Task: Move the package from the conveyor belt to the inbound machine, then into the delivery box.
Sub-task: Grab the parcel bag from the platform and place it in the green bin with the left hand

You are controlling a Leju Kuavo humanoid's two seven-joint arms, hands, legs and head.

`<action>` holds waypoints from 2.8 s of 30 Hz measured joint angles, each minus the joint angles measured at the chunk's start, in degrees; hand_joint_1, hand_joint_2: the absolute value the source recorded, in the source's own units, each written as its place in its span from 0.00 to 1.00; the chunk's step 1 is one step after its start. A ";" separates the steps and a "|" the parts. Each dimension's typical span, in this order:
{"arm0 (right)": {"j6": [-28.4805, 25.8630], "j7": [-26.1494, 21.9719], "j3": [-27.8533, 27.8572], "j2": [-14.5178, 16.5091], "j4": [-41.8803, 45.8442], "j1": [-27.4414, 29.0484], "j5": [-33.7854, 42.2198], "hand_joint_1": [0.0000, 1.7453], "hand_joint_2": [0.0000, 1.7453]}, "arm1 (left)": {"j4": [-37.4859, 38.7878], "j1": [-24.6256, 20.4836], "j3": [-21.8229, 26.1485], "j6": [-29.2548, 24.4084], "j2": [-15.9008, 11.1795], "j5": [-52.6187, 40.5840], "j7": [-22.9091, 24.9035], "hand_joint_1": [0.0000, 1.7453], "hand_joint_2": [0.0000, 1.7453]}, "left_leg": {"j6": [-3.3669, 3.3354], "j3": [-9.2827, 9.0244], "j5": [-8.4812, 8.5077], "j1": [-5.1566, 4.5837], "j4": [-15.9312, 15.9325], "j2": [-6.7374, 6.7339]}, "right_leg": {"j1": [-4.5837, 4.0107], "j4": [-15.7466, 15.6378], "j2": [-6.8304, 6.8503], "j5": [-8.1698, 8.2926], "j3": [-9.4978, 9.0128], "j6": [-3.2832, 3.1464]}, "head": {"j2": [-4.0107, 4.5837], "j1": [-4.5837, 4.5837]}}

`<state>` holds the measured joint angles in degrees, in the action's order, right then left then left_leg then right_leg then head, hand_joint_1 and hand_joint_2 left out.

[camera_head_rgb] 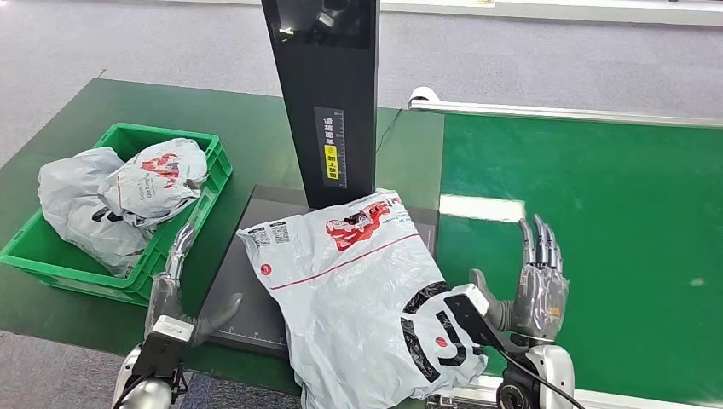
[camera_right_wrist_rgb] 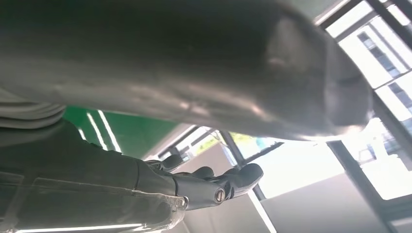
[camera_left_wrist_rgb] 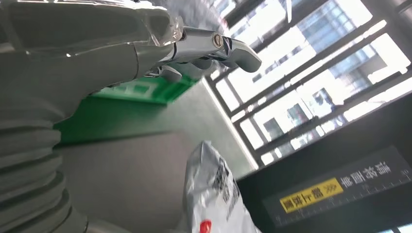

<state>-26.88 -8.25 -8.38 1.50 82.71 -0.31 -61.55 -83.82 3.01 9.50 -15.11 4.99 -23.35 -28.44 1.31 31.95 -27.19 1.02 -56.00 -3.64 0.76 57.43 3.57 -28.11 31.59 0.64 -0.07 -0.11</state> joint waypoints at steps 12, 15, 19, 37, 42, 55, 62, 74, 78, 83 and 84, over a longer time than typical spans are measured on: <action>0.98 -1.98 3.01 2.38 1.29 2.16 -0.20 0.00 0.00 | 0.05 1.18 -3.03 9.74 0.74 -2.92 1.89 0.00 1.00 | 0.00 -0.02 0.00 0.00 0.00 -0.03 | 0.00 0.00 -0.01 0.00 -0.01 0.00 | 0.00 -0.01; 0.98 -2.10 3.22 2.79 1.29 2.24 -0.22 0.00 0.00 | 0.30 1.33 -3.79 9.42 0.91 -3.39 1.86 0.00 1.00 | 0.00 -0.02 0.00 0.00 0.00 -0.02 | 0.00 0.00 -0.01 0.00 -0.01 0.00 | 0.00 0.00; 1.13 -2.34 3.63 3.07 1.59 2.33 -0.22 0.00 0.00 | 0.41 1.34 -4.90 5.22 0.74 -10.13 1.84 0.00 1.00 | 0.00 -0.02 0.00 0.00 0.00 -0.01 | 0.00 0.00 -0.01 0.00 0.00 0.00 | 0.00 0.00; 3.29 -4.79 5.10 3.20 2.54 1.02 3.06 0.00 0.00 | 3.74 -0.47 -13.80 -7.00 -3.37 -36.25 6.88 0.00 1.00 | 0.00 -0.03 0.00 0.00 0.00 -0.02 | 0.00 0.00 -0.01 0.00 -0.02 0.00 | 0.00 0.00; 3.54 -5.28 5.16 3.16 2.54 0.60 3.68 0.00 0.00 | 4.75 -1.55 -16.04 -10.41 -4.46 -44.63 10.26 0.00 1.00 | 0.00 -0.03 0.00 0.00 0.00 -0.02 | 0.00 0.00 -0.01 0.00 -0.02 0.00 | 0.00 0.00; 3.52 -5.72 5.20 3.27 2.54 0.18 4.90 0.00 0.00 | 6.95 -4.76 -19.85 -12.84 -5.26 -48.71 12.01 0.00 1.00 | 0.00 -0.03 0.01 0.00 0.00 -0.01 | 0.00 0.00 -0.01 0.00 -0.03 0.00 | 0.00 0.00; 3.52 -5.74 5.23 3.31 2.54 0.15 4.95 0.00 0.00 | 8.08 -6.09 -20.73 -12.86 -5.26 -49.17 12.31 0.00 1.00 | 0.00 -0.03 0.01 0.00 0.00 -0.02 | 0.00 0.00 -0.01 0.00 -0.03 0.00 | 0.00 -0.01; 3.37 -5.74 5.48 3.32 2.61 0.18 5.21 0.00 0.00 | 9.35 -8.02 -20.96 -10.10 -5.25 -43.76 10.66 1.00 1.00 | 0.00 -0.05 0.02 0.00 0.00 -0.01 | 0.00 0.00 -0.01 0.01 -0.04 0.00 | 0.00 0.00; 3.36 -5.74 5.71 3.37 2.78 0.25 5.29 0.00 0.00 | 9.40 -8.84 -20.95 -9.37 -5.27 -42.47 10.15 1.00 1.00 | 0.00 -0.05 0.02 0.00 0.00 -0.01 | 0.00 0.00 -0.01 0.01 -0.04 0.00 | 0.00 -0.01; 3.26 -5.74 6.13 3.50 3.01 0.45 5.36 0.00 0.00 | 9.28 -9.46 -20.74 -8.82 -5.39 -41.09 9.72 1.00 1.00 | 0.00 -0.05 0.01 0.00 0.00 -0.02 | 0.00 0.00 -0.01 0.01 -0.03 0.00 | -0.01 0.00; 3.24 -5.74 6.17 3.50 3.11 0.53 5.39 0.00 0.00 | 9.25 -9.59 -20.63 -8.74 -5.44 -40.89 9.65 1.00 1.00 | 0.00 -0.05 0.01 0.00 0.00 -0.02 | 0.00 0.00 -0.01 0.01 -0.03 0.00 | 0.00 0.00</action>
<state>-23.64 -13.99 -2.21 5.00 85.82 0.21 -56.16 -74.58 -6.58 -11.13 -23.86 -0.45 -64.24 -18.79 1.30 31.90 -27.18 1.02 -56.00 -3.66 0.76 57.43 3.55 -28.10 31.56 0.64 -0.07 -0.11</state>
